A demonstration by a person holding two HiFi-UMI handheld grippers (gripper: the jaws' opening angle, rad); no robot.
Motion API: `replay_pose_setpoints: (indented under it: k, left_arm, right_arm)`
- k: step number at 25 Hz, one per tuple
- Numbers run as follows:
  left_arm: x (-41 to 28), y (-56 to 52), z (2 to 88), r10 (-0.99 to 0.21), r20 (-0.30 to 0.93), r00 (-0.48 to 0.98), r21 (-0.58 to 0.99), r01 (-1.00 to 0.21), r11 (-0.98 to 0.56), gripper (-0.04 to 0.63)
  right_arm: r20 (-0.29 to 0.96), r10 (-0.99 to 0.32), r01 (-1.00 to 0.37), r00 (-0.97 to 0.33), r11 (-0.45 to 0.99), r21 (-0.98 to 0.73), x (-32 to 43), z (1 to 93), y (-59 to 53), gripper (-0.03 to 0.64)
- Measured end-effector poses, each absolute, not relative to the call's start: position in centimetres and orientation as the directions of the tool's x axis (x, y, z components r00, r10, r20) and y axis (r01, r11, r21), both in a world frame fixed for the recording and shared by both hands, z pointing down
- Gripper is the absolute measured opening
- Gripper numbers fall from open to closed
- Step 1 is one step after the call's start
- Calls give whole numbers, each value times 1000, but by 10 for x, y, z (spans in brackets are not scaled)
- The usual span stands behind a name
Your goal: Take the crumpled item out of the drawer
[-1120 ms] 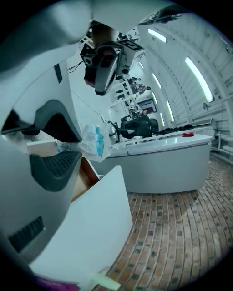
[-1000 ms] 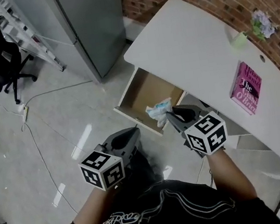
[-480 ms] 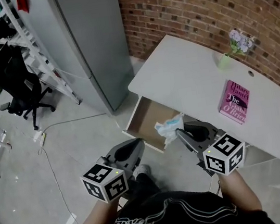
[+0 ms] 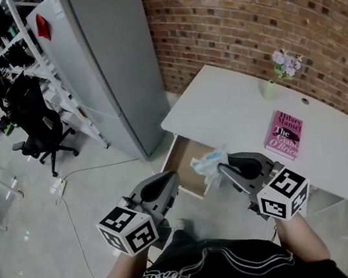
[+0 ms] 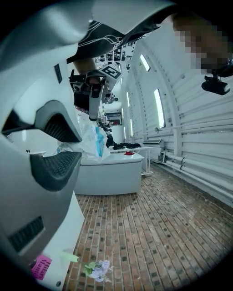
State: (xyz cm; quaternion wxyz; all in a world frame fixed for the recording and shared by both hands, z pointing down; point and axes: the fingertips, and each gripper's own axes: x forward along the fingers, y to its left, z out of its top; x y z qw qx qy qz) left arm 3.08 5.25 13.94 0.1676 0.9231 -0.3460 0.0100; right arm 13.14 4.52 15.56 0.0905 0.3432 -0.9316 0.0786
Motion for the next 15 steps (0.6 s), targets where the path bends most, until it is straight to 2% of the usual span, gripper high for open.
replay_pose_setpoints:
  k: [15]
  left_arm:
    - [54,63,141,-645,154,748,290,-659,-694,23]
  right_arm:
    - [191,-583,-610,-790,780,-140,145,164,55,83]
